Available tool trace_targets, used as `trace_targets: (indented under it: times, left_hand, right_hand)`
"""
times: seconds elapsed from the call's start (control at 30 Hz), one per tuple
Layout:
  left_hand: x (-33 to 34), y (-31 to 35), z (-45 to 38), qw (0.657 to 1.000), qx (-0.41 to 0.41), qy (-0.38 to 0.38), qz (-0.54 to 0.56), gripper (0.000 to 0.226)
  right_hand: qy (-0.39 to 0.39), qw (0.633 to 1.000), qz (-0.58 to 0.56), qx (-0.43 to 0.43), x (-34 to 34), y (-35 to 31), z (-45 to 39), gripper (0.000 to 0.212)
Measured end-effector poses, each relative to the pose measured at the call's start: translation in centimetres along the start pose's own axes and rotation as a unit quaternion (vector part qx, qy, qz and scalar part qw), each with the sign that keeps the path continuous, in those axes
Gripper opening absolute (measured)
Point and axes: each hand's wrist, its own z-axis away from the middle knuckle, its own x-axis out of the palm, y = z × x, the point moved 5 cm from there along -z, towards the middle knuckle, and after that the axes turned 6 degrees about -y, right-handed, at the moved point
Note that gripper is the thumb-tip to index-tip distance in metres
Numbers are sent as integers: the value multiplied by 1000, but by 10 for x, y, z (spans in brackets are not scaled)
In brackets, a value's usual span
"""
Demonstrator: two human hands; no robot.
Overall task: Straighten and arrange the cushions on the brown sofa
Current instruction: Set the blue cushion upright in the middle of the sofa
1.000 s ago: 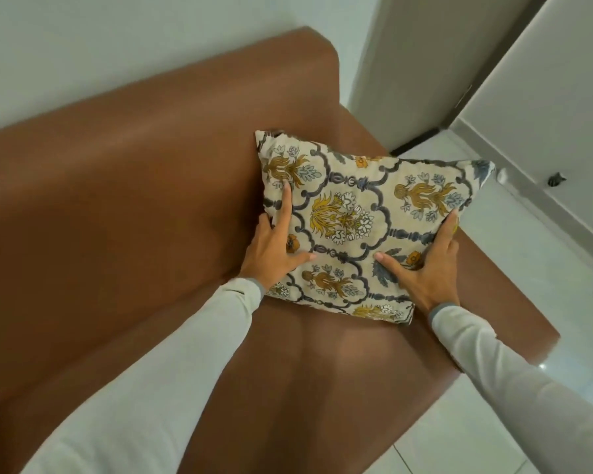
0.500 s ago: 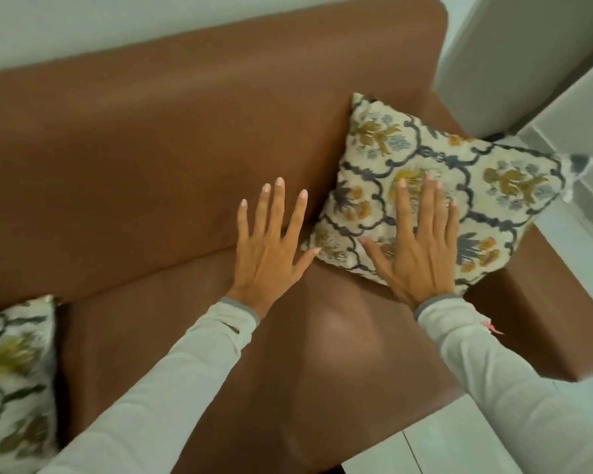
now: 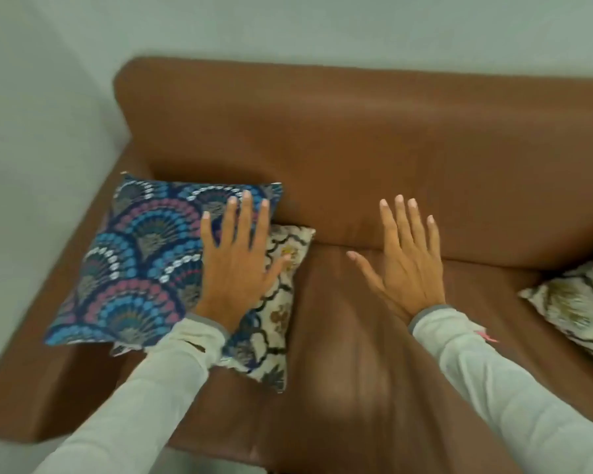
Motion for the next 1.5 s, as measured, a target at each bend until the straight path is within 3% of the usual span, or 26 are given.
trace_targets:
  times: [0.07, 0.1, 0.2, 0.27, 0.33, 0.4, 0.53, 0.67, 0.87, 1.03, 1.27, 1.5]
  left_hand:
    - [6, -69, 14, 997, -74, -15, 22, 94]
    - [12, -101, 20, 992, -115, -24, 46, 94]
    - [37, -194, 35, 952, -252, -69, 163, 102]
    - [54, -239, 45, 890, -326, -94, 305, 103]
    - [62, -258, 54, 820, -366, -82, 433, 99]
    - [64, -255, 56, 796, -362, -57, 481, 92]
    - [48, -213, 48, 821, -294, 24, 489, 107]
    - [32, -125, 37, 822, -178, 60, 537, 114]
    - [48, 46, 9, 837, -42, -14, 546, 120]
    - [81, 144, -14, 839, -9, -70, 540, 115]
    - [128, 181, -14, 879, -11, -83, 470, 106]
    - [122, 168, -14, 890, -39, -36, 454, 96]
  right_hand:
    - [-99, 986, -135, 21, 29, -47, -10, 95]
    - [-157, 960, -226, 44, 44, -69, -16, 98]
    - [-265, 829, -466, 157, 84, -126, -33, 101]
    - [-277, 766, -543, 204, 108, -158, -43, 104]
    - [-259, 731, -593, 218, 125, -181, -50, 106]
    - [-221, 720, -616, 231, 133, -186, -51, 100]
    - [-151, 721, -637, 225, 118, -146, -36, 85]
    - [-60, 764, -610, 200, 66, -62, -10, 95]
    - [31, 834, -497, 236, 4, 86, 32, 100]
    - [58, 855, -446, 258, -3, 174, 54, 108]
    - [2, 863, -450, 230, 35, 231, 56, 117]
    - [-22, 869, -437, 232, 48, 234, 55, 123]
